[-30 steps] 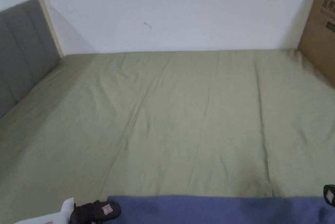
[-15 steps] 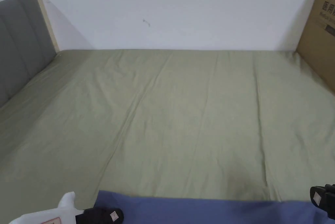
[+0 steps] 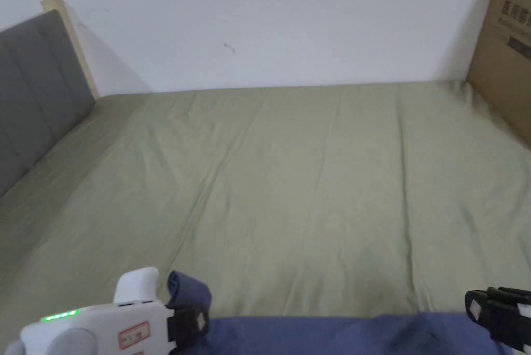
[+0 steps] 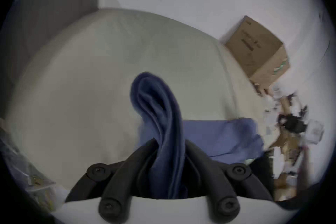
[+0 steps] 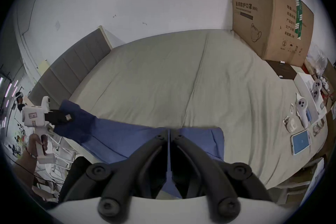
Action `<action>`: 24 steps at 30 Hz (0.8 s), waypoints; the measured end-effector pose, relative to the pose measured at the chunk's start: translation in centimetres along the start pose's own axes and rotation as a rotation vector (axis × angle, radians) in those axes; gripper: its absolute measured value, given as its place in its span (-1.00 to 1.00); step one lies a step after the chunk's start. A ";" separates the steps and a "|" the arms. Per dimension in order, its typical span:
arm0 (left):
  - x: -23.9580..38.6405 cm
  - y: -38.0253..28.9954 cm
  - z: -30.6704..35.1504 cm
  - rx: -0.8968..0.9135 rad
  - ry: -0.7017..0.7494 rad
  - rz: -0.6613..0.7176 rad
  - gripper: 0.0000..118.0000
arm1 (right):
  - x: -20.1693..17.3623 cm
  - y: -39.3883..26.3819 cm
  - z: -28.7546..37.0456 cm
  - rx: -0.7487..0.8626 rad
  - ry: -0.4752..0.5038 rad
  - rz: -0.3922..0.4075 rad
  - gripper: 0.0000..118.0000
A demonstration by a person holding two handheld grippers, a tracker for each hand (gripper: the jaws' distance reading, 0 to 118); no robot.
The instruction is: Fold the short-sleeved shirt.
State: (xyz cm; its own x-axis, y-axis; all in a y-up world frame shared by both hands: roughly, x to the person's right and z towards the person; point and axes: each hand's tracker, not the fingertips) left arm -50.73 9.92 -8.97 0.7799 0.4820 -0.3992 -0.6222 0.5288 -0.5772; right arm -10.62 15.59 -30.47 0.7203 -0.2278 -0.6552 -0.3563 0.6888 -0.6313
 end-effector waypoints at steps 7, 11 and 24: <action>8.0 -1.3 -11.4 -0.217 -0.157 -0.021 -0.27 | 2.0 -1.3 1.0 0.005 -0.017 -0.023 -0.97; 9.1 -2.6 -13.8 -0.281 -0.242 0.055 0.89 | 2.9 -1.8 1.3 0.002 -0.018 -0.050 -0.96; 8.0 -0.9 -7.8 -0.178 0.009 -0.263 -0.98 | 3.6 -0.8 1.5 0.038 0.005 -0.070 -0.97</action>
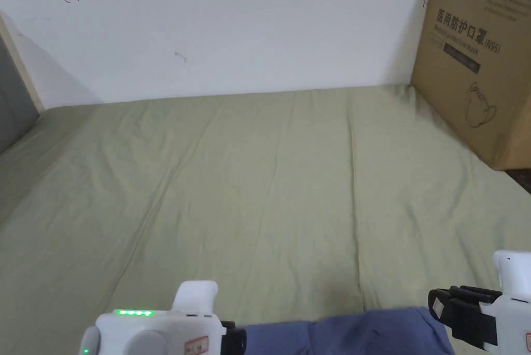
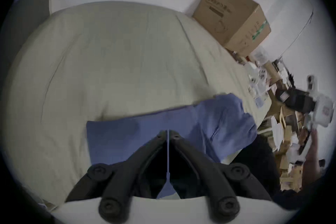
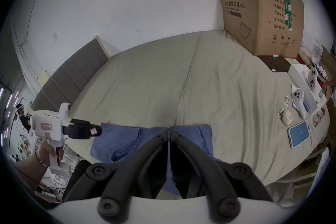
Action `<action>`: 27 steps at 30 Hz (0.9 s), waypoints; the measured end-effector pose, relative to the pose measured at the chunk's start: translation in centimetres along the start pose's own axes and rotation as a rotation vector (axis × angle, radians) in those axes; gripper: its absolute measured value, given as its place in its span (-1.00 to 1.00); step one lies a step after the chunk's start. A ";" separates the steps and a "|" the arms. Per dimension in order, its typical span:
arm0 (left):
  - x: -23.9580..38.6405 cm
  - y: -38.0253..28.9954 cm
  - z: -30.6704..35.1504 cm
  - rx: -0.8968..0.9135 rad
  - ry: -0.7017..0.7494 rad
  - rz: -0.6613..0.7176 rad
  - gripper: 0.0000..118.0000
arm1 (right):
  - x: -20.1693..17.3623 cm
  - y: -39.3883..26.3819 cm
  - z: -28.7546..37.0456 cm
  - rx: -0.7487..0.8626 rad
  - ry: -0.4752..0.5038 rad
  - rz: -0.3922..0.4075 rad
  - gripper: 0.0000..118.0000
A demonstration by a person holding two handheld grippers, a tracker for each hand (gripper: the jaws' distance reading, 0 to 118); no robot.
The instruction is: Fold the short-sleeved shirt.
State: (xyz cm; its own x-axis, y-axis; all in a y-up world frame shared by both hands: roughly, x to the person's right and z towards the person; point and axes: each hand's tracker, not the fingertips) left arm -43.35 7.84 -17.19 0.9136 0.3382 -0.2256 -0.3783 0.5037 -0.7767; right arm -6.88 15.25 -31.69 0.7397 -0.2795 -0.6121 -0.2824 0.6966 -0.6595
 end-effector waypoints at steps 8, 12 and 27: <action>5.4 -2.5 -7.3 -0.137 -0.180 -0.080 -0.98 | -0.3 -0.7 0.3 -0.026 -0.003 0.013 -0.96; 6.3 -2.5 -8.7 -0.163 -0.256 -0.014 -0.98 | -0.4 -0.6 0.5 -0.030 -0.014 0.032 -0.97; -15.0 -3.1 4.0 0.129 -0.398 0.489 -0.78 | -1.2 0.2 -1.0 -0.056 -0.001 0.041 -0.96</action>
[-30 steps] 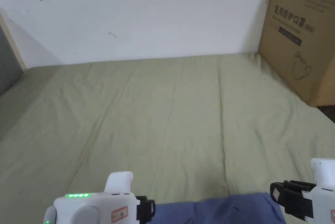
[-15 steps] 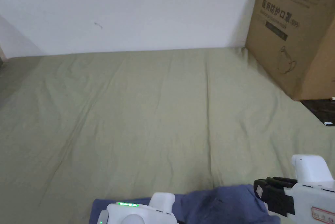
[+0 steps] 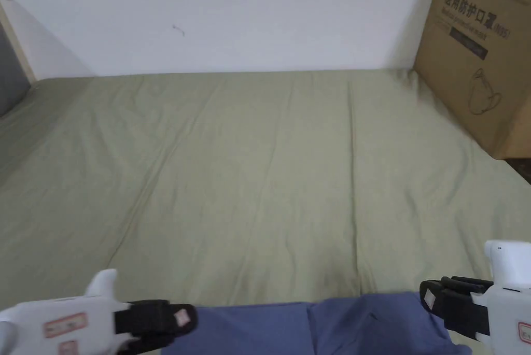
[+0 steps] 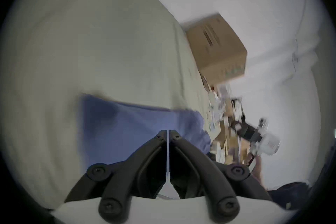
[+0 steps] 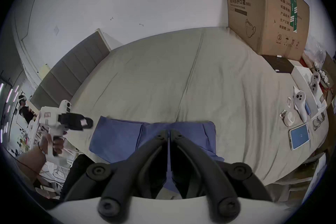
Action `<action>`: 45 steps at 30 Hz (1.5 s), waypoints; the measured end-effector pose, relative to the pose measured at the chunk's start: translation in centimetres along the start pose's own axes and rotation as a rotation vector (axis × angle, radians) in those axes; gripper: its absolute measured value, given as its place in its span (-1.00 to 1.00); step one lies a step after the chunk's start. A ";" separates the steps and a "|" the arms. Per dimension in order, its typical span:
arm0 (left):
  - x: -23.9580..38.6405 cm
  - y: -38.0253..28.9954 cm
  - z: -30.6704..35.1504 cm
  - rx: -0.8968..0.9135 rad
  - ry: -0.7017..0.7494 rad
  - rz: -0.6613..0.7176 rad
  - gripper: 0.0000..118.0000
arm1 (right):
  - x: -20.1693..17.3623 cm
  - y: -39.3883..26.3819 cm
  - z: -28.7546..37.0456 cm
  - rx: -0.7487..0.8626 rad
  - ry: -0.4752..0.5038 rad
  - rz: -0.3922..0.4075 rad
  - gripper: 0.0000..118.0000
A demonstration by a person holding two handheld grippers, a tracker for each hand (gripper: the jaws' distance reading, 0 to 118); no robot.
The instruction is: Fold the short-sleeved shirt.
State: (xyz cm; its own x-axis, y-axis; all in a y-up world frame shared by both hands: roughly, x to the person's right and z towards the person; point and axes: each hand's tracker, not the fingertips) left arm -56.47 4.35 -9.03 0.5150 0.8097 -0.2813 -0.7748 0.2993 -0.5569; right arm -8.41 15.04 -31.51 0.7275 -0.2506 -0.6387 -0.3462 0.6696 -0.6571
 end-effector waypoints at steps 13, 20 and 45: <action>-7.2 -1.7 -4.2 -0.101 -0.296 0.218 1.00 | -0.5 0.7 0.4 -0.029 -0.028 -0.007 -0.96; -8.0 -2.7 -7.9 -0.179 -0.365 0.178 0.95 | -1.0 -0.5 -0.1 -0.068 -0.040 0.017 -0.96; 7.4 -2.8 2.7 0.100 0.657 -0.431 -0.89 | -1.4 -1.7 -1.4 -0.076 0.046 0.050 -0.96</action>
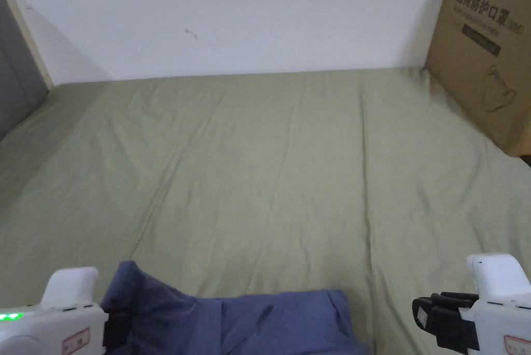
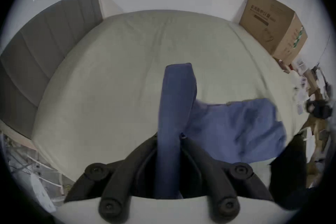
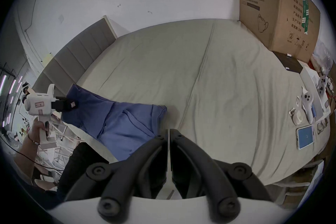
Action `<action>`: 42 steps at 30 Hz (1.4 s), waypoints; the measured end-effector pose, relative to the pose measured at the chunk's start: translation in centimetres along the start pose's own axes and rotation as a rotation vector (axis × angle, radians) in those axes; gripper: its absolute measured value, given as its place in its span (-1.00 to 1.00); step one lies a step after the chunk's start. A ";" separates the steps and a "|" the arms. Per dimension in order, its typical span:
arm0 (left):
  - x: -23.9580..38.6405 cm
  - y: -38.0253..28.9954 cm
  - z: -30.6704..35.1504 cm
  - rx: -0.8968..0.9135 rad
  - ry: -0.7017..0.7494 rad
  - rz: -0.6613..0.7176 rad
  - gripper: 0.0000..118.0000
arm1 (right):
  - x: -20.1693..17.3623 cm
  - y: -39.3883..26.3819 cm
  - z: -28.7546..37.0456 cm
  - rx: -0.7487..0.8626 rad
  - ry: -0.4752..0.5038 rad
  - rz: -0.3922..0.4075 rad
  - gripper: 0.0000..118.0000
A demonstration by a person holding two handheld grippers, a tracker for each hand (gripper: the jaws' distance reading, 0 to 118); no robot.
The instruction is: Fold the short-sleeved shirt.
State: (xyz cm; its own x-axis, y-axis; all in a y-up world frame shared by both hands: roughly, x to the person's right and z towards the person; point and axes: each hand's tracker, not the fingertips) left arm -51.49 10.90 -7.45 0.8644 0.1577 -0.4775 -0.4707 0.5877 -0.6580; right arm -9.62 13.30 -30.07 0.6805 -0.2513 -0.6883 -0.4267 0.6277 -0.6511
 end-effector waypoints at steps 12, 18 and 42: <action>15.8 2.1 -10.2 -0.288 -0.611 0.165 -0.60 | 2.2 -0.7 1.6 0.021 -0.016 -0.049 -0.96; 19.3 1.6 -12.5 -0.349 -0.719 0.157 0.94 | 3.4 -1.0 1.7 0.025 -0.017 -0.084 -0.97; 25.9 -3.5 -16.6 -0.503 -0.573 -0.199 -0.98 | 5.7 -1.4 2.1 0.050 -0.076 -0.111 -0.97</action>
State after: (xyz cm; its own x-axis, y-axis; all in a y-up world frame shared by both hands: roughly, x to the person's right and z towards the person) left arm -30.37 -0.18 -27.20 0.8330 0.5519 -0.0385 -0.2025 0.2394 -0.9496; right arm -3.92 12.58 -32.40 0.7661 -0.2658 -0.5852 -0.3169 0.6358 -0.7038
